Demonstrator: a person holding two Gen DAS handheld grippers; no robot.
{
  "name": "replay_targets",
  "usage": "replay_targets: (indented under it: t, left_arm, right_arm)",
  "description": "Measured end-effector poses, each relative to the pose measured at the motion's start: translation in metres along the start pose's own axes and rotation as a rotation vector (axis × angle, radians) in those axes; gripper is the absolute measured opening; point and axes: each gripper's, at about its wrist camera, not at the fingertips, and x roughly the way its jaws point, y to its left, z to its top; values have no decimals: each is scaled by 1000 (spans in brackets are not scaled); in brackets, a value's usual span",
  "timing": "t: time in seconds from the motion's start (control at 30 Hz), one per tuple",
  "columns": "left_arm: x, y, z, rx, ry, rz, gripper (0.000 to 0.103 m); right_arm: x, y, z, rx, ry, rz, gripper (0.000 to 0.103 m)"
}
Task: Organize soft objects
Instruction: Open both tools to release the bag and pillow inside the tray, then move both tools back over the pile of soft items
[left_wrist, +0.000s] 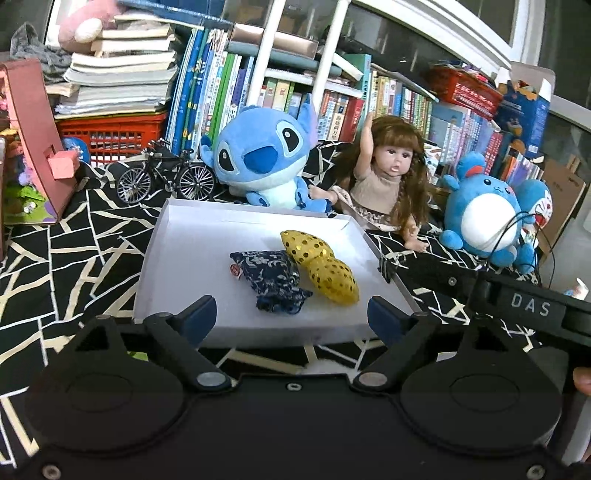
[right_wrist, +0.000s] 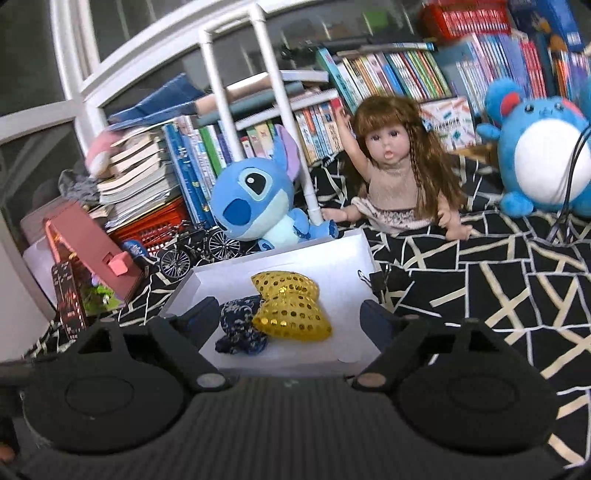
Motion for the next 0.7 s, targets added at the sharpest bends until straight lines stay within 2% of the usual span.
replay_targets:
  t: [0.13,0.43,0.7]
  left_arm:
    - [-16,-2,-16,18,-17,10,89]
    - [-45,3,-47,19,-43,19,91]
    - [-62,2,-68,63,-61,23,92]
  right_arm:
    - [-19,0,-13,-41,-40,12,94]
    - [-47,-4,-35,-98,-83,28,96]
    - [-64,-3,-56,-151,-91,46,98]
